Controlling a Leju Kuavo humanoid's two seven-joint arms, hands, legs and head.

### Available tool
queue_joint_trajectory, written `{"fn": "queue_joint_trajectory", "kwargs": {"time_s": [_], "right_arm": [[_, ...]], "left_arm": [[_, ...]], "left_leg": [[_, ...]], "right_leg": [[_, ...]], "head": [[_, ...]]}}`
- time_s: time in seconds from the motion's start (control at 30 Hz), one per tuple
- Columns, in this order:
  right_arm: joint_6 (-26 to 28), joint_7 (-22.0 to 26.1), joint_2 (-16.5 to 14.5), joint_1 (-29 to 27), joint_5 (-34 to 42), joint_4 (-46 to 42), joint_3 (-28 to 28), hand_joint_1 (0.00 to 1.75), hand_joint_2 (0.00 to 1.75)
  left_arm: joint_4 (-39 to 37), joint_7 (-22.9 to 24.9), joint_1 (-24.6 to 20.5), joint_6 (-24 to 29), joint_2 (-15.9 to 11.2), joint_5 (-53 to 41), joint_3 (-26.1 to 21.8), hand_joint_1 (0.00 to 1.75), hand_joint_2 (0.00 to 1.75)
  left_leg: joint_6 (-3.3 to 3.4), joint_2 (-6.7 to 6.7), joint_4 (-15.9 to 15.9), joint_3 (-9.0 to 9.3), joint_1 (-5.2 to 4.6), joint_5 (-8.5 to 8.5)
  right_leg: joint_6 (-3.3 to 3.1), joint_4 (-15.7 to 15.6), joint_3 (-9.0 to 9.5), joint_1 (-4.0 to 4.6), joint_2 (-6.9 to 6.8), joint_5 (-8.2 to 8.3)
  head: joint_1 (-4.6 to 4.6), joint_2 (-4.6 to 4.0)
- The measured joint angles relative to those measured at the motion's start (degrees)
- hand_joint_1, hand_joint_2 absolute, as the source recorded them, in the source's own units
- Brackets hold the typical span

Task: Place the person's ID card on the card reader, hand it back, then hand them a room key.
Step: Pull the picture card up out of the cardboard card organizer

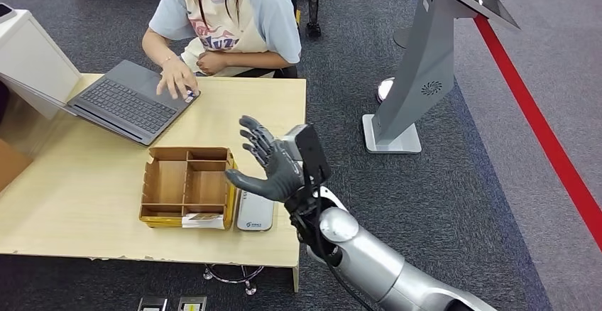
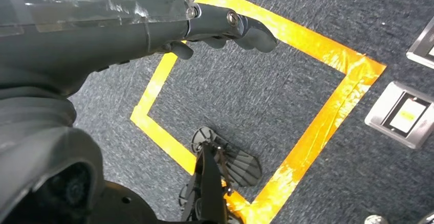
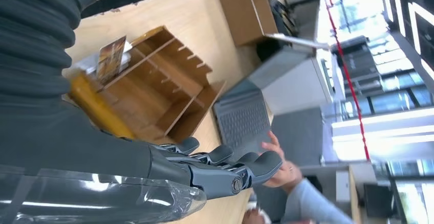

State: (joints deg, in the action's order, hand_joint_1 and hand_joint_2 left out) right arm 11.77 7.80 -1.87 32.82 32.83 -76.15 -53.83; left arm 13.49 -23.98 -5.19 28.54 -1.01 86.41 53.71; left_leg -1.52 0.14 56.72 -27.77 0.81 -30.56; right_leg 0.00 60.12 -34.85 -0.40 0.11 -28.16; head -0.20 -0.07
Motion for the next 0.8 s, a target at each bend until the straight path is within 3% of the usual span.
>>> {"fn": "queue_joint_trajectory", "kwargs": {"time_s": [0.3, 0.57, 0.8], "right_arm": [[5.99, 3.58, 9.86, -14.76, 2.72, -13.83, 12.01, 0.0, 1.75], [11.5, 7.91, 13.02, -26.33, 4.0, -22.71, 22.76, 0.0, 1.75], [13.69, 7.59, 14.42, -30.43, -0.3, -27.6, 27.32, 0.0, 1.75]], "left_arm": [[0.0, -0.37, 0.09, 0.46, 0.02, 0.03, -1.82, 0.0, 0.0], [0.0, -0.8, 0.1, 0.54, 0.11, 0.01, -2.07, 0.0, 0.0], [0.0, -1.25, 0.05, 0.55, 0.3, 0.01, -2.36, 0.0, 0.0]], "left_leg": [[0.07, 0.01, 0.0, -0.02, 0.01, -0.06], [0.08, 0.02, -0.01, -0.03, 0.01, -0.06], [0.08, 0.04, -0.01, -0.04, 0.01, -0.06]], "right_leg": [[0.0, -0.03, -0.01, -0.01, -0.01, 0.0], [0.0, -0.03, 0.0, -0.02, -0.01, 0.0], [0.02, -0.03, 0.01, -0.02, 0.0, 0.01]], "head": [[-0.02, 0.0], [-0.02, 0.0], [-0.03, 0.0]]}}
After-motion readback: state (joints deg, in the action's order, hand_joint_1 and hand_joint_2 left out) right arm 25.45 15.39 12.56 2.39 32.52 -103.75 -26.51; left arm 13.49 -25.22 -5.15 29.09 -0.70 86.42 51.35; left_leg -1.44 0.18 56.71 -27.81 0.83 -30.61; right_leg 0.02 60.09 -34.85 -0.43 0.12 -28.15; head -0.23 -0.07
